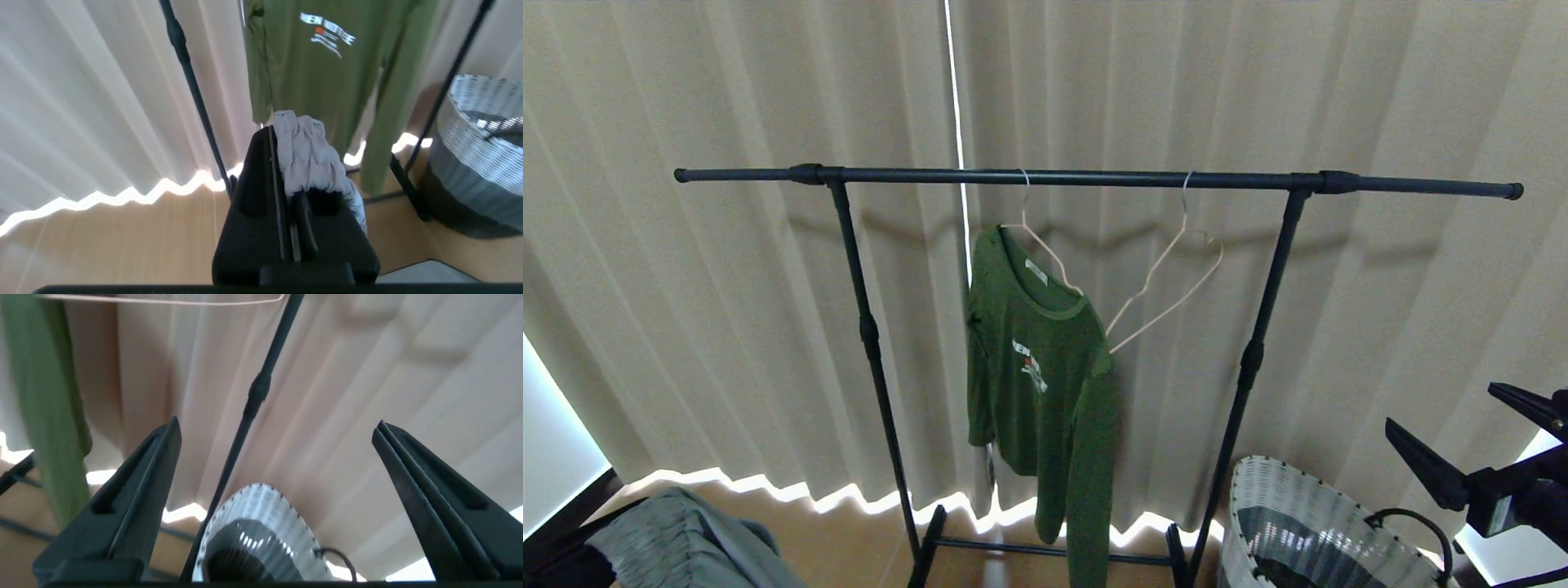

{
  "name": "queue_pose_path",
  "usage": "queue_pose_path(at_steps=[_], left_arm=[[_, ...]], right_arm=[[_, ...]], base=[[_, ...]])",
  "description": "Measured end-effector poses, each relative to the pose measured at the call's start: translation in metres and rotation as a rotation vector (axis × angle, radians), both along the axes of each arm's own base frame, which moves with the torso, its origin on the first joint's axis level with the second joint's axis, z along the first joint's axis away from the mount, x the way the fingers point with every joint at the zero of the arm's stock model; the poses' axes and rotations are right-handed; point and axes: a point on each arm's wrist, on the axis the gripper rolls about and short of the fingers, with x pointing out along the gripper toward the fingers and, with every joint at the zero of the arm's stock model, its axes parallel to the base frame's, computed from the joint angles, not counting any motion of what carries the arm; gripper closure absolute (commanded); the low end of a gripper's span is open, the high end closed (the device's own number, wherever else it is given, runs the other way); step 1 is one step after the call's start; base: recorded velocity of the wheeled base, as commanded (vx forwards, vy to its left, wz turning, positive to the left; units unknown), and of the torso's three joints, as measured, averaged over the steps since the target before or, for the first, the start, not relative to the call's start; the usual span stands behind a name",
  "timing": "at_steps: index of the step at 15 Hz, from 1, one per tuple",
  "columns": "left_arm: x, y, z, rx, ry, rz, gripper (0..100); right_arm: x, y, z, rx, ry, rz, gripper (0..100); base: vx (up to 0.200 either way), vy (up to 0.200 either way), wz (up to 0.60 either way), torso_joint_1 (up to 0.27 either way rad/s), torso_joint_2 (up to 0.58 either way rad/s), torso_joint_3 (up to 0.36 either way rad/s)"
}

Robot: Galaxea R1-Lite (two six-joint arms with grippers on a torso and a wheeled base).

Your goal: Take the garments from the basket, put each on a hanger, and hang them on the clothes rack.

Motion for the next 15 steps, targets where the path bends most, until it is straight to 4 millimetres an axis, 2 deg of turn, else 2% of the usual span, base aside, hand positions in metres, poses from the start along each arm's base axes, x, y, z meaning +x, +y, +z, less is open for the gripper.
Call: queue_pose_path(at_steps=[1,8,15], left_arm=[[0.0007,-0.0001,-0.0006,0.000,0.006,0.000,100],[0.0087,-0.0015,-0.0029,-0.036,0.062,0.019,100],[0.0091,-0.0016,-0.0040,-0.031,0.067,0.018,100]], right_arm=[[0.0002,0.0000,-0.0003,0.000,0.002,0.000,0],[0.0012,0.0002,-0.0017,-0.001,0.013,0.002,0],[0.0003,0.0001,-0.0022,-0.001,0.014,0.002,0]], base=[[0.200,0.000,0.00,0.002,0.00,-0.002],[0.000,0.000,0.00,0.000,0.00,0.000],[0.000,0.000,0.00,0.185,-0.40,-0.210]])
